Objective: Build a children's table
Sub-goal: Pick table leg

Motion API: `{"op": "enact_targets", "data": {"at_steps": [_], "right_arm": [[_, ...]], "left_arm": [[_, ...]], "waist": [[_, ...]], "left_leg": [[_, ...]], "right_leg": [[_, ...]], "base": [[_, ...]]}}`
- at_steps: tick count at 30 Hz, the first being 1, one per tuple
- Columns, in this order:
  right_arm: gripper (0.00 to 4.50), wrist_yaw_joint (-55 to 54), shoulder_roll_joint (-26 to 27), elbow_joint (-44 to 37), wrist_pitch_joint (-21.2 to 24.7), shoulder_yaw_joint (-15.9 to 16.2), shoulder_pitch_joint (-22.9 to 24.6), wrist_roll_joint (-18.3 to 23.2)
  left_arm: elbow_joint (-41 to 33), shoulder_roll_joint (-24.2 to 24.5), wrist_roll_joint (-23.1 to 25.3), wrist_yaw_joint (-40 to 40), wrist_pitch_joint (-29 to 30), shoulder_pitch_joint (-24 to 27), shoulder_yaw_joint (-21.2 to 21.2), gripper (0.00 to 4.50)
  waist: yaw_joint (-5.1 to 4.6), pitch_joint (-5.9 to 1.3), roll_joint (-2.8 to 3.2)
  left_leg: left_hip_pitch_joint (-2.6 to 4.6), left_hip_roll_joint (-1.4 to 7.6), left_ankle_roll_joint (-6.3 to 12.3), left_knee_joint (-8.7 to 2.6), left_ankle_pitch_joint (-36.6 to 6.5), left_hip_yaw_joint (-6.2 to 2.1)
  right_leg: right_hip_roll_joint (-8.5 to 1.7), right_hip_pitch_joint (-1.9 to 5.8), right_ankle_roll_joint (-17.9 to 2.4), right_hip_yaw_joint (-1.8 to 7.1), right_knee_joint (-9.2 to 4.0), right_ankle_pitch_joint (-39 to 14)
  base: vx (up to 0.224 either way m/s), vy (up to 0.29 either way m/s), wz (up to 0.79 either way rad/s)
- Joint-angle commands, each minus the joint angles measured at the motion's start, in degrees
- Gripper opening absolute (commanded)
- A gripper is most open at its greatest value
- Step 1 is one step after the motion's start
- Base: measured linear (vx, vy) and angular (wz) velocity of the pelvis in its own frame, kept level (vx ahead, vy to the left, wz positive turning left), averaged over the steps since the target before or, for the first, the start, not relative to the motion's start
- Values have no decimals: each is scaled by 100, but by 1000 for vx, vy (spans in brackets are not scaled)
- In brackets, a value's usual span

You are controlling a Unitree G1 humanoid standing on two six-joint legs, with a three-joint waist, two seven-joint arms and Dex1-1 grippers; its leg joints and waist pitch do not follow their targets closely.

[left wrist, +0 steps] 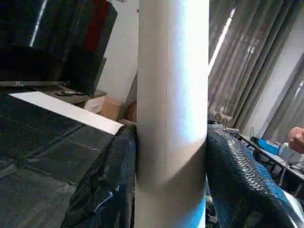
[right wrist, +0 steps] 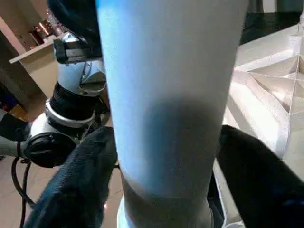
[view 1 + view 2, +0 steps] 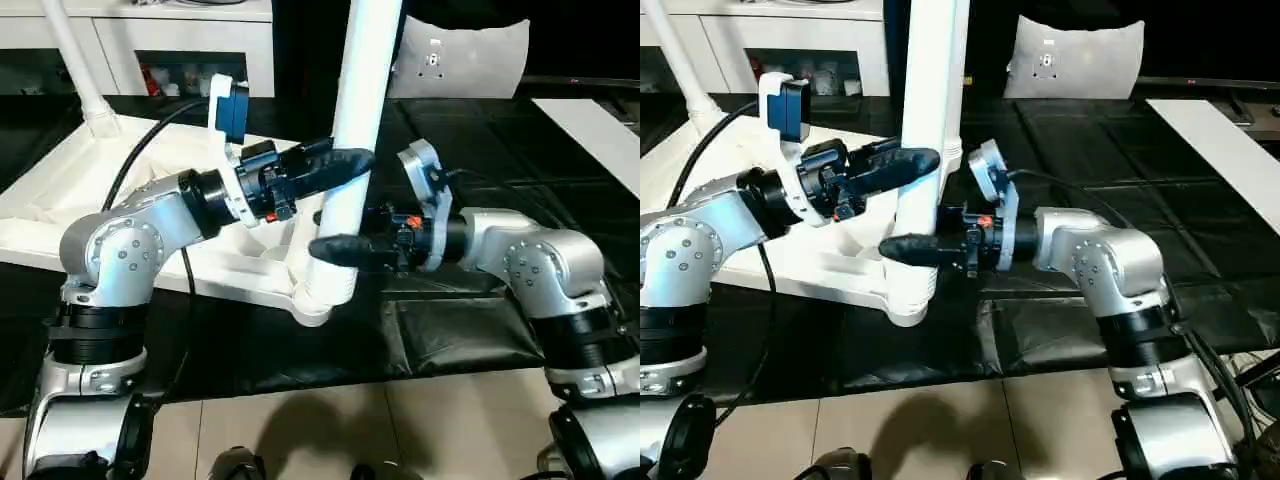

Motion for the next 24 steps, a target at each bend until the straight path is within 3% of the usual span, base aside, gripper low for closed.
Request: {"op": "enact_targets", "data": {"at_steps": [1,7,14,24], "right_arm": [[312,46,-16,-1,-38,49,-89,-61],[262,88,-11,72,-63,130,-97,-150],[206,104,40,125,-88,141,-121,-177],[194,105,127,173,-147,188,-117,-236]], "left_arm": [[-74,-9,6,-17,-51,-157,-39,185],[-64,-6,16,-6,-94,-160,-55,185],[-99,-3,16,-68,-43,-191,-90,185],[-333,78,-23,-346,121,-192,-409,185]], "waist": [[4,-550,21],[3,-547,8],[9,-551,36],[11,-554,45]], "left_leg": [[132,82,-244,-382,-1398,-15],[129,78,-242,-381,-1406,-13],[133,82,-246,-383,-1422,-18],[132,82,-251,-387,-1432,-22]], "right_leg": [[-377,273,-709,211,-448,-2230],[-378,271,-683,210,-457,-2289],[-379,268,-695,210,-451,-2259],[-378,272,-739,213,-438,-2183]], "base": [[0,0,0],[0,0,0],[0,0,0],[0,0,0]]}}
